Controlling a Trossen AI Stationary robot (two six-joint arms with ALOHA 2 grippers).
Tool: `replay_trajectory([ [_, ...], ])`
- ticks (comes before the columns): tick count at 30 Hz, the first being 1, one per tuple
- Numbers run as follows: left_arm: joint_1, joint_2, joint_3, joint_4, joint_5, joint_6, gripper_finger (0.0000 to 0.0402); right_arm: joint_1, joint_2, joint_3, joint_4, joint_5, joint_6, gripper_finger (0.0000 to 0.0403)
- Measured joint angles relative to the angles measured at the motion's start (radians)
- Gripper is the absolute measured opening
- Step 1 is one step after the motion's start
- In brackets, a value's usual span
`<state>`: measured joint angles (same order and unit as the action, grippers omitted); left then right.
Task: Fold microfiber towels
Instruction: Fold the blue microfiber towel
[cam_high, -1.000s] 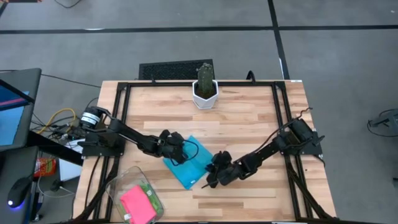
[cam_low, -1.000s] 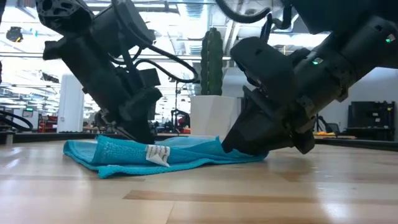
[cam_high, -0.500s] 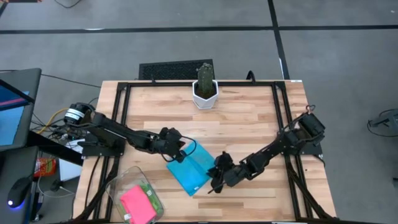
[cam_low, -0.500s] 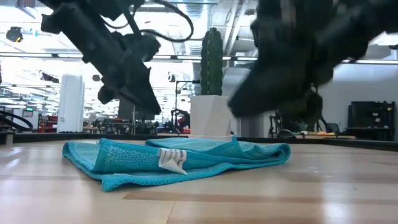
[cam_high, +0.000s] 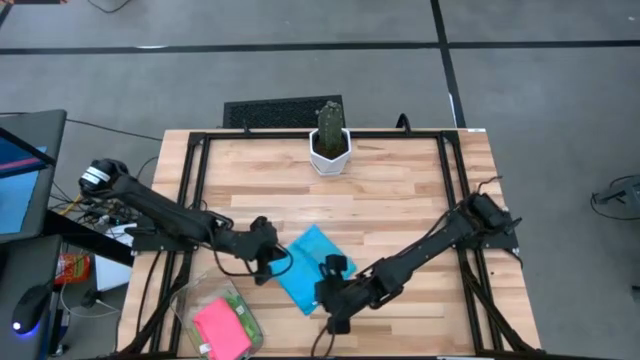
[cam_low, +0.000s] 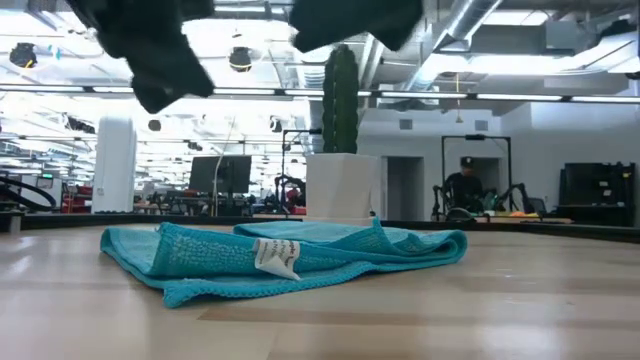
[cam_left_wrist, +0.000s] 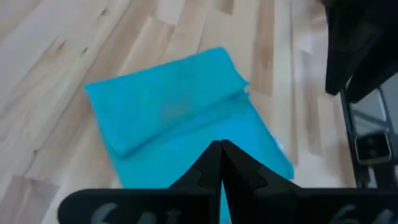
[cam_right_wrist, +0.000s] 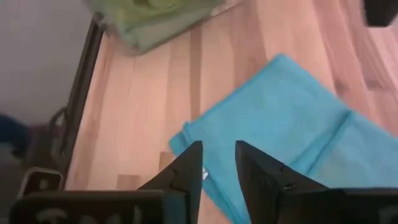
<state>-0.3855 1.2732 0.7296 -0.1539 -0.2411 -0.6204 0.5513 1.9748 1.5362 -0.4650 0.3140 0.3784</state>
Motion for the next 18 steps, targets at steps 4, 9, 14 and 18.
replay_trajectory([
  [4, -0.034, -0.032, 0.0, -0.079, -0.014, 0.011, 0.0, 0.001, 0.057, 0.055, -0.015, 0.0, -0.102, 0.0141],
  [9, -0.064, -0.02, 0.001, -0.137, -0.016, -0.014, 0.0, 0.003, 0.146, 0.087, 0.042, -0.075, -0.161, 0.0189],
  [14, -0.093, -0.016, 0.0, -0.182, -0.023, -0.02, 0.0, 0.02, 0.249, 0.18, 0.086, -0.091, -0.263, 0.0219],
  [18, -0.104, -0.016, 0.0, -0.196, -0.036, -0.023, 0.0, 0.019, 0.309, 0.243, 0.069, -0.087, -0.261, 0.022],
])
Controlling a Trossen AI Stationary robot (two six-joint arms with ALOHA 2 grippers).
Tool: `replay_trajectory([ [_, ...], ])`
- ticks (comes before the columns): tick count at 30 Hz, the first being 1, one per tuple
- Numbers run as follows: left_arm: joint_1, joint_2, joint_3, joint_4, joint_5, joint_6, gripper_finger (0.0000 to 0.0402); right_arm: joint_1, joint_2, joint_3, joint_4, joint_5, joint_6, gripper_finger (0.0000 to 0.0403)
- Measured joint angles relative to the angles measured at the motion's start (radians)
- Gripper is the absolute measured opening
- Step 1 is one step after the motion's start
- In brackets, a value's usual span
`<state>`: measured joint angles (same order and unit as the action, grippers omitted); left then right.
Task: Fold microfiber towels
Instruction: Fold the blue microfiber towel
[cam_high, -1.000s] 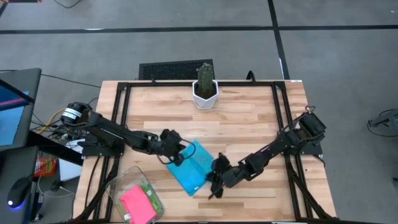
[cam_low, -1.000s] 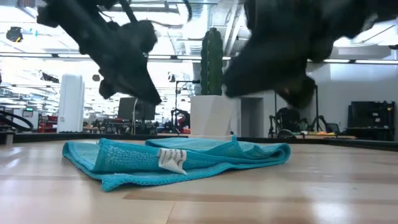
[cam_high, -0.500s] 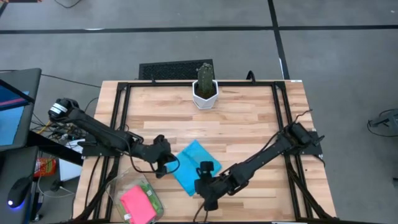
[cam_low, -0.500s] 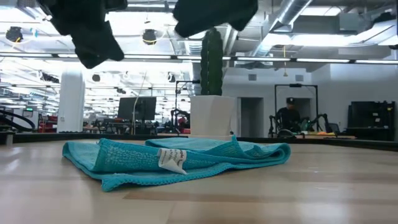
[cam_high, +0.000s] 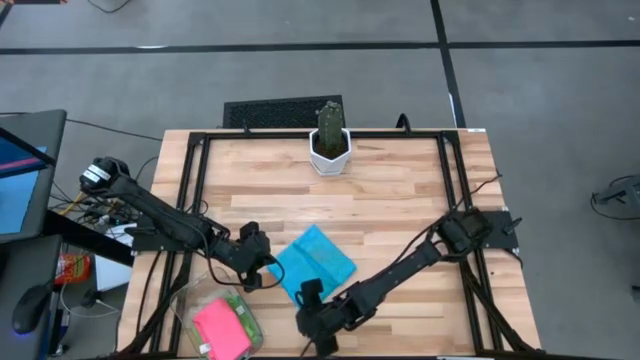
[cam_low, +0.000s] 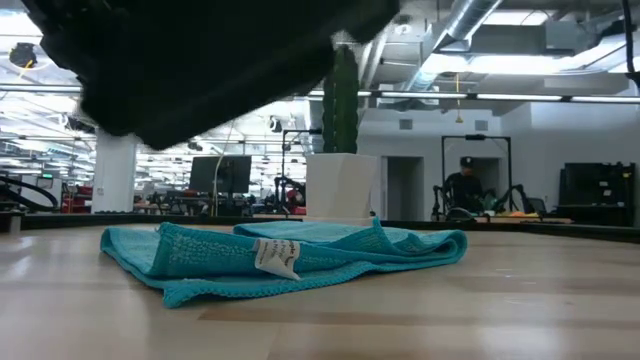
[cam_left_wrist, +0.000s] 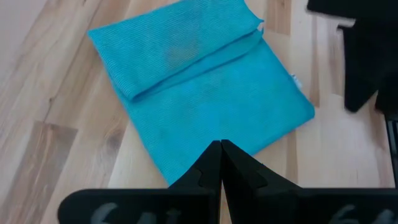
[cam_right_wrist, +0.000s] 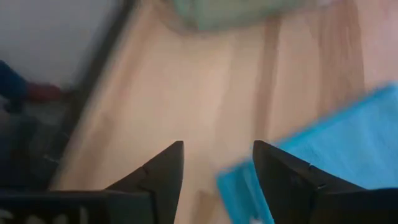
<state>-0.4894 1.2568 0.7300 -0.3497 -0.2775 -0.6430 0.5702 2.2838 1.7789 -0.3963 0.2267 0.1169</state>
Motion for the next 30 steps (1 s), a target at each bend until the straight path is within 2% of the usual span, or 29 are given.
replay_trajectory([
  [3, -0.002, 0.0, 0.0, 0.0, -0.001, -0.002, 0.0, -0.005, 0.017, 0.009, -0.038, 0.027, 0.021, 0.0215],
  [7, -0.002, 0.0, 0.0, -0.002, -0.001, -0.004, 0.0, -0.017, 0.026, 0.013, -0.064, 0.019, 0.066, 0.0208],
  [12, -0.002, 0.0, 0.0, -0.005, -0.012, 0.007, 0.0, -0.013, 0.03, 0.013, -0.082, 0.0, 0.045, 0.0208],
  [30, -0.001, 0.0, 0.0, 0.0, -0.046, -0.025, 0.0, -0.024, 0.03, -0.066, -0.05, -0.009, 0.092, 0.0205],
])
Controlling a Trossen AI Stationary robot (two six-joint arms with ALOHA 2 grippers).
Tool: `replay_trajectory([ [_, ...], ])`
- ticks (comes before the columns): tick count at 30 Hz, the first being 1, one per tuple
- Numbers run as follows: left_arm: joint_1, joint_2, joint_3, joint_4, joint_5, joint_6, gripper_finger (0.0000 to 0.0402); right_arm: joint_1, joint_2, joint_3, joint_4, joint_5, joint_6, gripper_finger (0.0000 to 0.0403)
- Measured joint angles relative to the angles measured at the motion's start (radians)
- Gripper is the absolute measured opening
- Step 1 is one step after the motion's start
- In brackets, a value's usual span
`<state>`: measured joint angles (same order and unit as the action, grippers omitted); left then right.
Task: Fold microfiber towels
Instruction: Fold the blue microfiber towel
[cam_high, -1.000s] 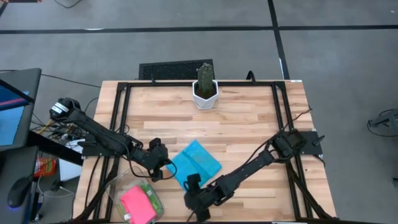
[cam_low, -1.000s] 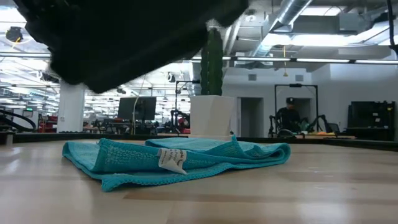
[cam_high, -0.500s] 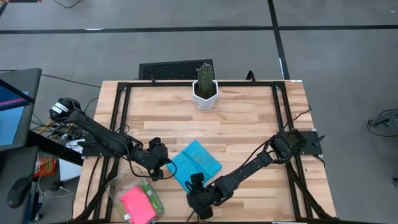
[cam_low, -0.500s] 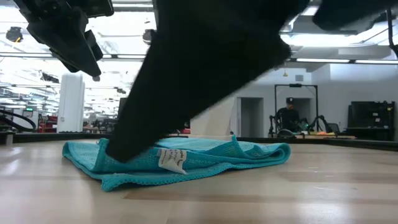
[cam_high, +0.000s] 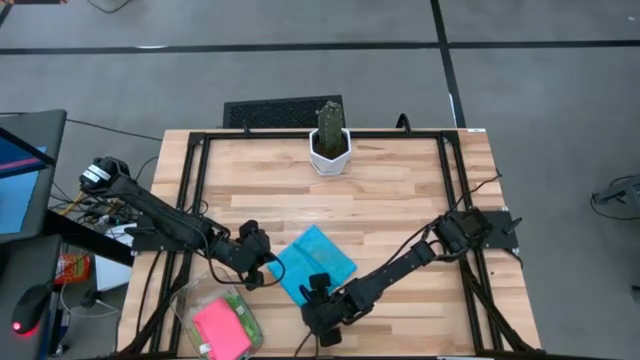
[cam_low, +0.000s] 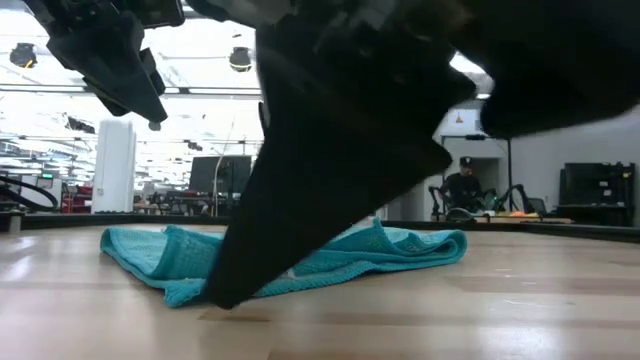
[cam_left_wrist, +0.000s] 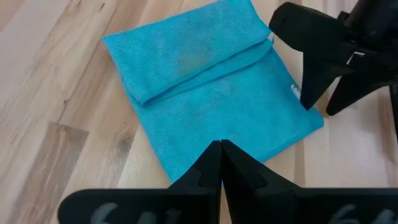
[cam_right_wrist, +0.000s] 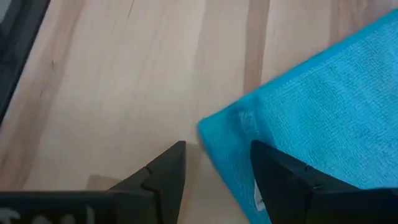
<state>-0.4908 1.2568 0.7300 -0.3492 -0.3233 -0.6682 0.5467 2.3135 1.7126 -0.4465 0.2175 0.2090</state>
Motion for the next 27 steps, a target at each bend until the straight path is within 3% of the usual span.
replay_trajectory([
  [11, 0.0, 0.0, 0.0, 0.0, -0.006, 0.003, 0.0, 0.017, -0.008, 0.068, 0.021, 0.054, -0.056, 0.0205],
  [17, 0.0, 0.0, 0.0, -0.001, -0.008, 0.009, 0.0, -0.007, 0.028, 0.064, 0.03, 0.043, -0.024, 0.0205],
  [22, 0.0, 0.0, 0.0, -0.006, -0.016, 0.01, 0.0, -0.011, 0.045, 0.065, 0.011, -0.051, -0.024, 0.0205],
  [27, 0.0, 0.0, 0.0, -0.007, -0.023, 0.017, 0.0, 0.003, 0.055, 0.067, -0.011, -0.03, -0.023, 0.0205],
])
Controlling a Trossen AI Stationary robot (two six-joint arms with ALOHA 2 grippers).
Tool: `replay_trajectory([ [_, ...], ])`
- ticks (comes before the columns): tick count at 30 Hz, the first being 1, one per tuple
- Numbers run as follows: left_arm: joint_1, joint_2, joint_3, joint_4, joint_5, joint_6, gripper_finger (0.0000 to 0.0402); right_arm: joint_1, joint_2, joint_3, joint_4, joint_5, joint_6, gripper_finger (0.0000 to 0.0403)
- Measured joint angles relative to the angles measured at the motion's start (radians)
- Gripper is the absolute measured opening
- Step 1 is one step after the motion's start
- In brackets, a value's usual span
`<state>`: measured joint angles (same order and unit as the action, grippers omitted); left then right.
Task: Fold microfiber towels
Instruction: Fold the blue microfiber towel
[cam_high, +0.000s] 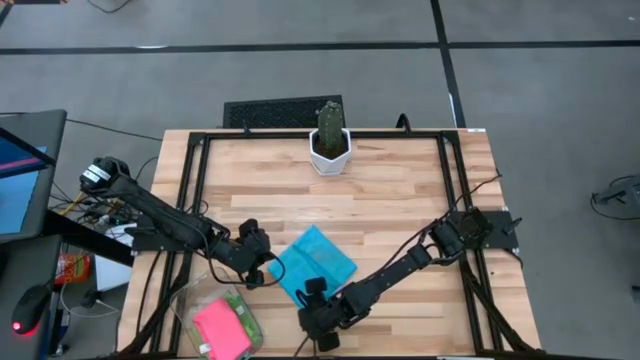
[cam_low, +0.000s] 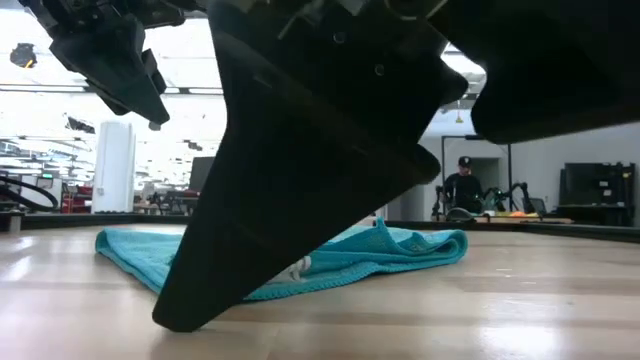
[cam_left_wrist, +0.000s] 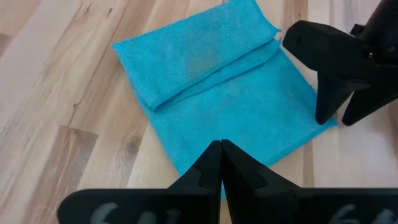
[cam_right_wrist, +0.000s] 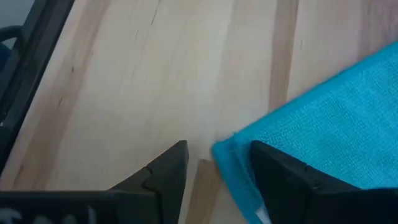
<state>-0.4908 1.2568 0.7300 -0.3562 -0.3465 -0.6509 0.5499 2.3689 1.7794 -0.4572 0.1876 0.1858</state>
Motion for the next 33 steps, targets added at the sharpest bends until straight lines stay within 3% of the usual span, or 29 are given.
replay_trajectory([
  [5, -0.001, 0.006, 0.0, 0.01, -0.009, 0.01, 0.0, 0.0, 0.002, 0.002, -0.027, 0.001, 0.037, 0.0187],
  [11, -0.008, 0.043, 0.001, 0.017, 0.002, 0.03, 0.0, -0.002, 0.002, 0.001, -0.052, 0.002, 0.074, 0.0119],
  [17, -0.041, 0.163, 0.0, 0.033, 0.053, 0.222, 0.0, 0.004, 0.002, -0.001, -0.056, 0.008, 0.109, 0.0068],
  [23, -0.046, 0.248, 0.0, 0.035, 0.059, 0.326, 0.0002, 0.006, 0.002, -0.002, -0.056, 0.009, 0.136, 0.0061],
  [33, -0.082, 0.198, 0.0, 0.037, 0.129, 0.545, 0.0058, 0.004, 0.002, -0.003, -0.055, 0.002, 0.156, 0.0061],
])
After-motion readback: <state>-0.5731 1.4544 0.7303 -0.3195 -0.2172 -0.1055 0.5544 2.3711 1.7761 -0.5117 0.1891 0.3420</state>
